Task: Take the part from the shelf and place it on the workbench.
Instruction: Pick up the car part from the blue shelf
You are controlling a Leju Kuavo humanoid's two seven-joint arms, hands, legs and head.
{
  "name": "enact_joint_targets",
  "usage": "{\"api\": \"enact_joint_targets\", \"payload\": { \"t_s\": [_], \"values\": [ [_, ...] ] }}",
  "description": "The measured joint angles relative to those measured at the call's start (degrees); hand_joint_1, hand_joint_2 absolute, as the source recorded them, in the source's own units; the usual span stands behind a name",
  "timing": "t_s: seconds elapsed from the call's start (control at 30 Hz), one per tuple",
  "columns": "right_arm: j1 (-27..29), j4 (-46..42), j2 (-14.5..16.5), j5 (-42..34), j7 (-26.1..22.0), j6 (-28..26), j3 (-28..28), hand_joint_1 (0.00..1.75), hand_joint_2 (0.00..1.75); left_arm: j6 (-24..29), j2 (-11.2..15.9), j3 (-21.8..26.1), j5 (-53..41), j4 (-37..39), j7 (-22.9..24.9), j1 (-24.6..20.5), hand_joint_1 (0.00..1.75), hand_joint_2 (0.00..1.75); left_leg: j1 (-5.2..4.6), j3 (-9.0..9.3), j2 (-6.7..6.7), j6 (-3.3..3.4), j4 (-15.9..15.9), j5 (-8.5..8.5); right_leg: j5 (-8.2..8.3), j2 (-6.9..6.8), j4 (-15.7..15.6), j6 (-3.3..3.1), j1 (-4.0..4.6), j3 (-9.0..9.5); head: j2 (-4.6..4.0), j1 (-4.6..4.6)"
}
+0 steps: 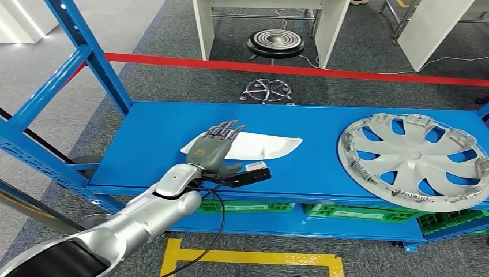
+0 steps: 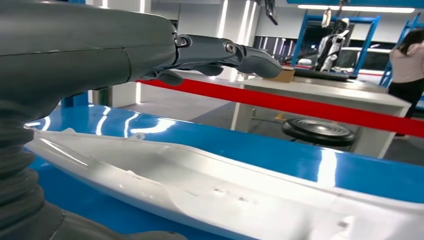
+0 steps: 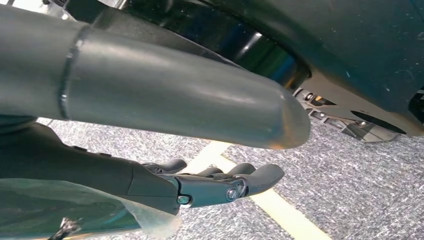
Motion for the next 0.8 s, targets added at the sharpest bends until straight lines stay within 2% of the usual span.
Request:
{"api": "enact_joint_targets", "payload": {
  "t_s": [0.3,0.5,0.7,0.8],
  "values": [
    [-0.04,0.01,0.00,-0.02,0.11,-0.02,-0.08,0.00,0.00,-3.27,0.13,-0.03,-0.16,3.04,0.83,-1.27,0.00,1.75,0.00,0.00,0.00,0.00,0.00,0.00,0.00,0.00,0.00,0.00,0.00,0.00,0.00,0.00],
    [-0.01,0.01,0.00,-0.04,0.07,0.08,-0.38,0.00,0.00,-6.30,0.23,-0.05,-1.54,4.92,2.87,-2.11,0.00,1.75,0.00,0.00,0.00,0.00,0.00,0.00,0.00,0.00,0.00,0.00,0.00,0.00,0.00,0.01],
    [0.01,0.01,0.00,0.13,-0.33,0.24,-0.57,0.00,0.00,-6.14,0.31,-0.93,-5.11,5.66,6.31,-2.72,0.00,1.75,0.00,0.00,0.00,0.00,0.00,0.00,0.00,0.00,0.00,0.00,0.00,0.00,0.00,0.01],
    [0.01,0.01,0.00,0.27,-0.55,0.37,-0.83,0.00,0.00,-5.50,0.40,-1.79,-8.30,6.05,9.24,-3.18,1.31,1.75,0.00,0.00,0.00,0.00,0.00,0.00,0.00,0.00,0.00,0.00,0.00,0.00,0.00,0.00]
  ]
}}
